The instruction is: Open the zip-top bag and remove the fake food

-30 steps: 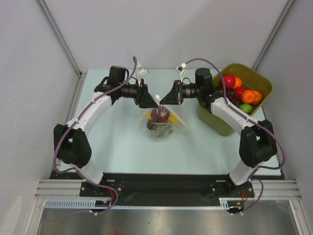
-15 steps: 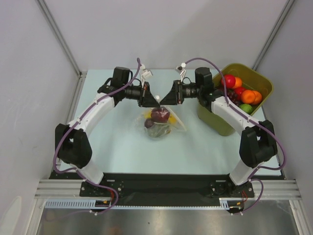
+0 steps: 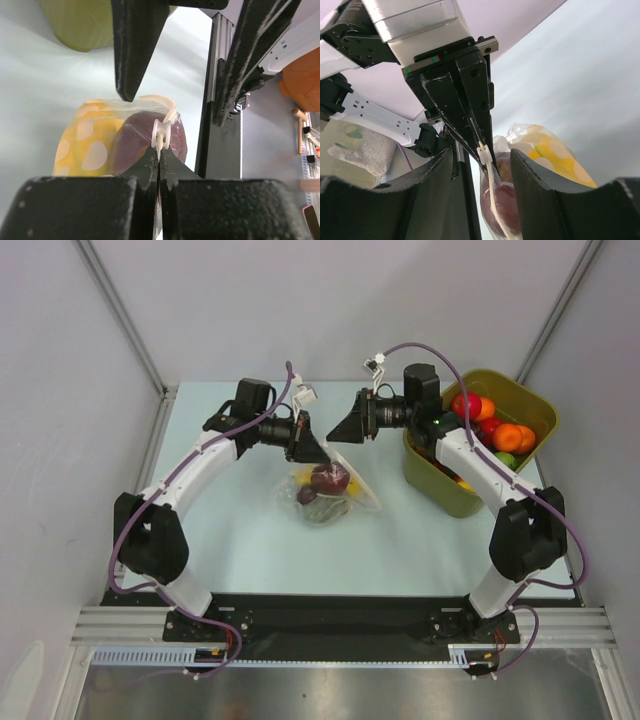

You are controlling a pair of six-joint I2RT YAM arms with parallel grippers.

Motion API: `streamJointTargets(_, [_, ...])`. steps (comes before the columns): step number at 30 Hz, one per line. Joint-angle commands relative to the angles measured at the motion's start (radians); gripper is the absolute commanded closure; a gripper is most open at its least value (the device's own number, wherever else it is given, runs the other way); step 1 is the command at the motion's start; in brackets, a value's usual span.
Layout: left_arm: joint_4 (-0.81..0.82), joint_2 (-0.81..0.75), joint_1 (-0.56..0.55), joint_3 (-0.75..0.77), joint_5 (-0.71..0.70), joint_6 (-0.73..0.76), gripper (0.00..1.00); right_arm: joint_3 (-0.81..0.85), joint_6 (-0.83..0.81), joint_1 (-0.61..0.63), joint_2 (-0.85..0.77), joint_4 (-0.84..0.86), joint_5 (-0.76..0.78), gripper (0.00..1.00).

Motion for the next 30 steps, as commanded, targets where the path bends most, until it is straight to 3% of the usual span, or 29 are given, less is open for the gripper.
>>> streamJointTargets(1, [0.015, -0.024, -0.01, 0.009, 0.057, 0.039, 1.0, 0.048, -0.022, 0.017, 0.019, -0.003, -0.002, 0.45])
streamJointTargets(10, [0.012, -0.021, -0.013, 0.014, 0.058, 0.041, 1.0, 0.066, -0.087, 0.047, 0.04, -0.097, 0.015, 0.48])
streamJointTargets(13, [0.012, -0.016, -0.013, 0.012, 0.057, 0.041, 1.0, 0.068, -0.084, 0.05, 0.037, -0.094, 0.015, 0.58])
streamJointTargets(18, [0.012, -0.015, -0.014, 0.012, 0.05, 0.039, 1.0, 0.069, -0.084, 0.049, 0.037, -0.087, 0.015, 0.85])
streamJointTargets(30, [0.038, -0.007, -0.014, 0.0, 0.024, 0.018, 1.0, 0.065, -0.097, 0.05, 0.034, -0.094, 0.027, 0.95])
